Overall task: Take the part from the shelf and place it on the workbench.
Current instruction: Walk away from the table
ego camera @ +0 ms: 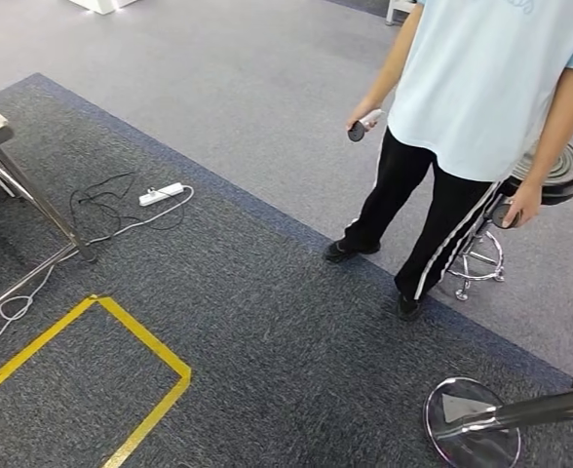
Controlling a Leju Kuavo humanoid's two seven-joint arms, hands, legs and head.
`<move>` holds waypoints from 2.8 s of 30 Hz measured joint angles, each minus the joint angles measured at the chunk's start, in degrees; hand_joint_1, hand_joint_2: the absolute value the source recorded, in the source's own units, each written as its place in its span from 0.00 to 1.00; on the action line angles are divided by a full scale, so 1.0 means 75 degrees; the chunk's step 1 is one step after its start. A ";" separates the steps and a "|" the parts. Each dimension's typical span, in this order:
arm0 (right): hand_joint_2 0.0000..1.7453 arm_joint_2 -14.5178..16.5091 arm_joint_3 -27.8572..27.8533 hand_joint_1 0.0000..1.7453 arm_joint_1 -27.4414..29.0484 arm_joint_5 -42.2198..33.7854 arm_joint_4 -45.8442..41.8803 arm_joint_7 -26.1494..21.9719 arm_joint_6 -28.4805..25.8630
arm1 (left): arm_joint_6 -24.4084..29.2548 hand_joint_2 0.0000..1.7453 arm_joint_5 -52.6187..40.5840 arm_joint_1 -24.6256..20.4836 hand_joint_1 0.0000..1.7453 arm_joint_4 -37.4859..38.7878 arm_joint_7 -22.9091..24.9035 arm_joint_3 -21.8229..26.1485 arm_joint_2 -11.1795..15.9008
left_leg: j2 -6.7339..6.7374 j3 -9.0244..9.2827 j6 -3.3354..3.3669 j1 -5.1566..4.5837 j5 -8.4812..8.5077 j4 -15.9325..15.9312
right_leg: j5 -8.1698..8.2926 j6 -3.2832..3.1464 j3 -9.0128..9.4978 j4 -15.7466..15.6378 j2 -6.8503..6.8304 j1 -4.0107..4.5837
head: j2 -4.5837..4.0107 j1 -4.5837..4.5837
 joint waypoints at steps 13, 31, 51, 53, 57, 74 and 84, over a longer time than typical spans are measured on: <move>0.00 -0.0166 0.0002 0.00 -0.0026 0.0106 0.0260 -0.0026 -0.0063 | 0.0067 0.00 0.0003 0.0025 0.00 -0.0019 0.0016 0.0001 -0.0025 | 0.1376 0.0069 0.0047 -0.0074 0.0011 -0.0108 | -0.0226 0.0159 0.0174 0.0074 -0.1465 0.0009 | 0.0000 0.0058; 0.00 -0.0262 -0.0001 0.00 -0.0047 0.0144 0.0628 -0.0082 -0.0322 | 0.0158 0.00 0.0080 0.0008 0.00 -0.0020 0.0022 0.0001 0.0005 | 0.0116 -0.0031 -0.0004 0.0001 0.0000 0.0007 | -0.0005 0.0057 0.0001 -0.0004 0.0027 0.0018 | 0.0000 -0.0015; 0.00 -0.0329 0.0004 0.00 -0.0038 0.0265 0.0739 -0.0250 -0.0607 | 0.0284 0.00 0.0109 0.0018 0.00 -0.0020 0.0061 0.0004 0.0003 | 0.1034 -0.0009 0.0285 -0.0054 0.0058 -0.0063 | -0.0167 0.0060 0.0273 -0.0045 -0.1083 0.0060 | 0.0000 0.0019; 0.00 -0.0329 0.0004 0.00 -0.0044 0.0313 0.0746 -0.0256 -0.0599 | 0.0299 0.00 0.0093 0.0019 0.00 -0.0020 0.0062 0.0004 0.0003 | 0.1032 -0.0009 0.0291 -0.0047 0.0072 -0.0077 | -0.0174 0.0035 0.0272 -0.0042 -0.1087 0.0075 | 0.0000 0.0017; 0.00 -0.0329 0.0004 0.00 -0.0048 0.0401 0.0756 -0.0274 -0.0594 | 0.0371 0.00 0.0036 0.0023 0.00 -0.0020 0.0063 0.0004 0.0000 | 0.1029 -0.0010 0.0140 -0.0008 0.0101 -0.0095 | -0.0179 -0.0021 0.0266 -0.0027 -0.1094 0.0116 | 0.0000 0.0021; 0.00 -0.0329 0.0006 0.00 -0.0045 0.0511 0.0791 -0.0328 -0.0595 | 0.0411 0.00 0.0000 0.0025 0.00 -0.0020 0.0127 0.0002 -0.0006 | 0.1029 -0.0019 -0.0148 0.0004 0.0082 -0.0071 | -0.0182 -0.0035 0.0265 -0.0006 -0.1094 0.0106 | 0.0000 0.0025; 0.00 -0.0374 0.0007 0.00 -0.0051 0.0757 0.0863 -0.0441 -0.0683 | 0.0483 0.00 -0.0009 0.0024 0.00 -0.0020 0.0319 0.0001 0.0001 | 0.1029 -0.0030 -0.0102 -0.0010 0.0055 -0.0032 | -0.0166 -0.0006 0.0263 -0.0012 -0.1096 0.0084 | 0.0000 0.0024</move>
